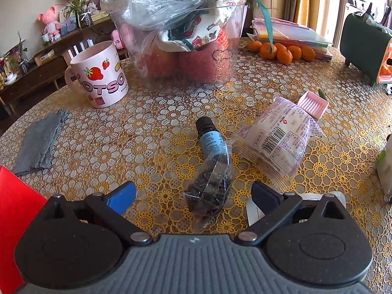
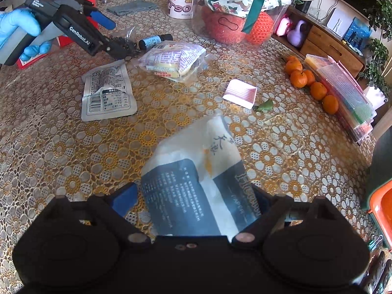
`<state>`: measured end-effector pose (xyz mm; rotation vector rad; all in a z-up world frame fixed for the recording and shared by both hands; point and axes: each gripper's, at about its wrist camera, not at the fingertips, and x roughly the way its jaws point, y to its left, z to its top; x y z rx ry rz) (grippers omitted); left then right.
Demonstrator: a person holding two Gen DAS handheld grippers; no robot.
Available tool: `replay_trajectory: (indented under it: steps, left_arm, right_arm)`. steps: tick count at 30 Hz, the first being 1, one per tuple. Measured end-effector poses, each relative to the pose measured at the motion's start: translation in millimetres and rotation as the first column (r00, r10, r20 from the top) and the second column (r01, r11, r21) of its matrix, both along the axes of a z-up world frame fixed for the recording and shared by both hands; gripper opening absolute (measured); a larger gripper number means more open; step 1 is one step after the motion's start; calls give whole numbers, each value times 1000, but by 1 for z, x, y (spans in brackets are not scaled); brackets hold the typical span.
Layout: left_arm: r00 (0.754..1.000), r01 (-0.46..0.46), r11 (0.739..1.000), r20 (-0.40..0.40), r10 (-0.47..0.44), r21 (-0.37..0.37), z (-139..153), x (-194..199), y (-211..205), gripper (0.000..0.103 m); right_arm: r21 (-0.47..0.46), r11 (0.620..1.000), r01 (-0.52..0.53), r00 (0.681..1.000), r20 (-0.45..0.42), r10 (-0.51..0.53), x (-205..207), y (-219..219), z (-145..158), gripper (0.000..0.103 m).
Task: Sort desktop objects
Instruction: 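Grasp the white-and-blue bag with the right tool while the left tool grasps the clear bag, then carry the white-and-blue bag and clear bag over the red box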
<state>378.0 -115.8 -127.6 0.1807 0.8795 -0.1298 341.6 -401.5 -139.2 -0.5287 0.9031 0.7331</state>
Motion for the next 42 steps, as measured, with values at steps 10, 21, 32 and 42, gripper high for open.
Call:
replay_trajectory:
  steps: [10, 21, 32, 42]
  left_arm:
    - [999, 10, 999, -46, -11, -31, -4, 3, -1, 62]
    - [999, 9, 1000, -48, -10, -22, 2, -2, -2, 39]
    - [999, 16, 1000, -38, -17, -27, 13, -26, -1, 34]
    - [999, 21, 996, -25, -23, -85, 32, -68, 8, 34]
  right_arm:
    - [41, 999, 33, 999, -24, -32, -8, -4, 1, 80]
    - [83, 989, 120, 992, -35, -118, -21, -4, 4, 58]
    - [76, 954, 291, 957, -22, -290, -47, 18, 9, 54]
    - [81, 908, 412, 911, -12, -412, -71, 35, 25, 44]
